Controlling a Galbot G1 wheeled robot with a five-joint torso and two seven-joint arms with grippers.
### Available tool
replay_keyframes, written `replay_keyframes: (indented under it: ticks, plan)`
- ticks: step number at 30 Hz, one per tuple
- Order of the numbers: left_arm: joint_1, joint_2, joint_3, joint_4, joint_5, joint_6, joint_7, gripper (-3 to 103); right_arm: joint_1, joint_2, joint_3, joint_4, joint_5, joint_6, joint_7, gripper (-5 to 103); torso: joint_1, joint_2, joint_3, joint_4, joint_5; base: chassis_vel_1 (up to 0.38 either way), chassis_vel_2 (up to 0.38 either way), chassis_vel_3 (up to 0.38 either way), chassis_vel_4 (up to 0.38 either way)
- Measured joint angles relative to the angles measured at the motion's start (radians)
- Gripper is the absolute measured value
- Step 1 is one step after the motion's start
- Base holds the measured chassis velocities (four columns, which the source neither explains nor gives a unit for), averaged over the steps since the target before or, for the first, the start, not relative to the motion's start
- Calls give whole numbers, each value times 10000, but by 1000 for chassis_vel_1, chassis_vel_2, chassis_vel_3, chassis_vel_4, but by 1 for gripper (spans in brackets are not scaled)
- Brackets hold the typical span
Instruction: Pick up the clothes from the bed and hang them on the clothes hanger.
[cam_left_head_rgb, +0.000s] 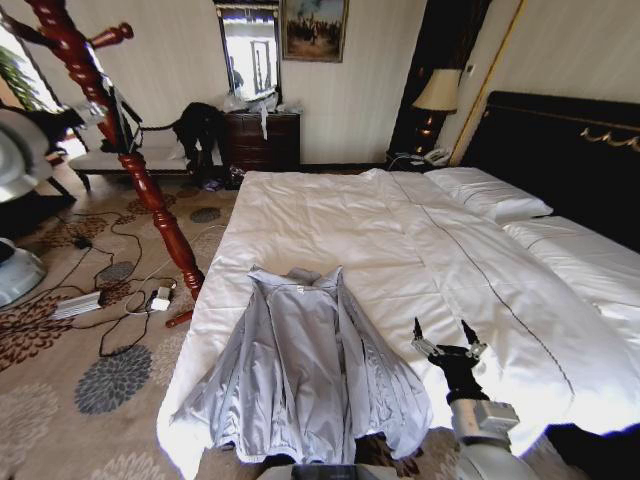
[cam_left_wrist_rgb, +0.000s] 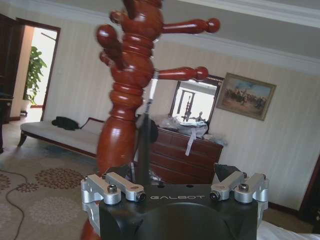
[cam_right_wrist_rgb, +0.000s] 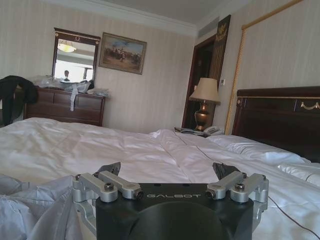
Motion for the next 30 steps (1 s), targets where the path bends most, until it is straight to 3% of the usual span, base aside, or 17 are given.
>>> replay_keyframes:
  ticks: [3, 9, 17, 22, 30]
  plan:
    - [-1239, -803, 1089, 1085, 504, 194, 171, 98, -48, 103, -8, -67, -92, 40, 10, 100, 1, -1, 1, -4, -2, 0, 0, 0, 0]
    - [-2283, -1528, 1834, 2284, 964, 491, 193, 97, -40, 146, 28, -151, -138, 69, 46, 100, 0, 0, 1, 2, -3, 0, 0, 0, 0]
    - [-4106, -2534, 2695, 4949, 858, 1237, -471, 85, 88, 277, 29, -382, -243, 130, 65, 100, -1, 0, 0, 3, -4, 0, 0, 0, 0]
    - [-4630, -3090, 2999, 6373, 979, 1364, -367, 76, 136, 117, 148, -398, -128, 128, 75, 100, -2, 1, -1, 4, -6, 0, 0, 0, 0]
    - [-4825, -3570, 2963, 7288, 1258, 1352, -182, 74, 184, 66, 223, -445, -30, 89, 138, 100, -2, 1, 0, -2, -3, 0, 0, 0, 0]
